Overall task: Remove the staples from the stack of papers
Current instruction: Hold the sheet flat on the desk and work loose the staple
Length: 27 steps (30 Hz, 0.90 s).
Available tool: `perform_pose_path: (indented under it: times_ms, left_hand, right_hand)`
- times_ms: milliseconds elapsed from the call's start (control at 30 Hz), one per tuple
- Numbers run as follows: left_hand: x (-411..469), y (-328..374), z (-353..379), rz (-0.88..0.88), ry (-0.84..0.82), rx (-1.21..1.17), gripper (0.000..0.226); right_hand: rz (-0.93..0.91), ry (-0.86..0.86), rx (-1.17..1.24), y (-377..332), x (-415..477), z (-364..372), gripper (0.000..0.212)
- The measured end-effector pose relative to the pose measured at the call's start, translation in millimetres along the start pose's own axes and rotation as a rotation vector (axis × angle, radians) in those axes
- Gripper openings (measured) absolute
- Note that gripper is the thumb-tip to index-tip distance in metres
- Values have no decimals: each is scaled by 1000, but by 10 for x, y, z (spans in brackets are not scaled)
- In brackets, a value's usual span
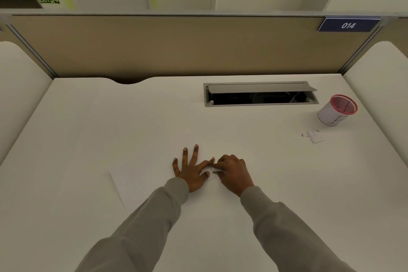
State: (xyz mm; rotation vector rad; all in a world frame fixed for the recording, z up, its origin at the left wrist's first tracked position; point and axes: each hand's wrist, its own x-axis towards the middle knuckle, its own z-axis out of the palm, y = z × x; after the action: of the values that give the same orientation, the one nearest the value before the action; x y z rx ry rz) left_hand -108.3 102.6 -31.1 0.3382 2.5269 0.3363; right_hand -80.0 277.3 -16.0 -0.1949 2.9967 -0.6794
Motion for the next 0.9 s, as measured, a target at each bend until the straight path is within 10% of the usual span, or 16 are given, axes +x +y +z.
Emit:
perform_pose_path:
  times_ms: [900]
  left_hand:
    - [33, -29, 17, 5, -12, 22, 48]
  right_hand:
    - [56, -103, 79, -79, 140, -60, 20]
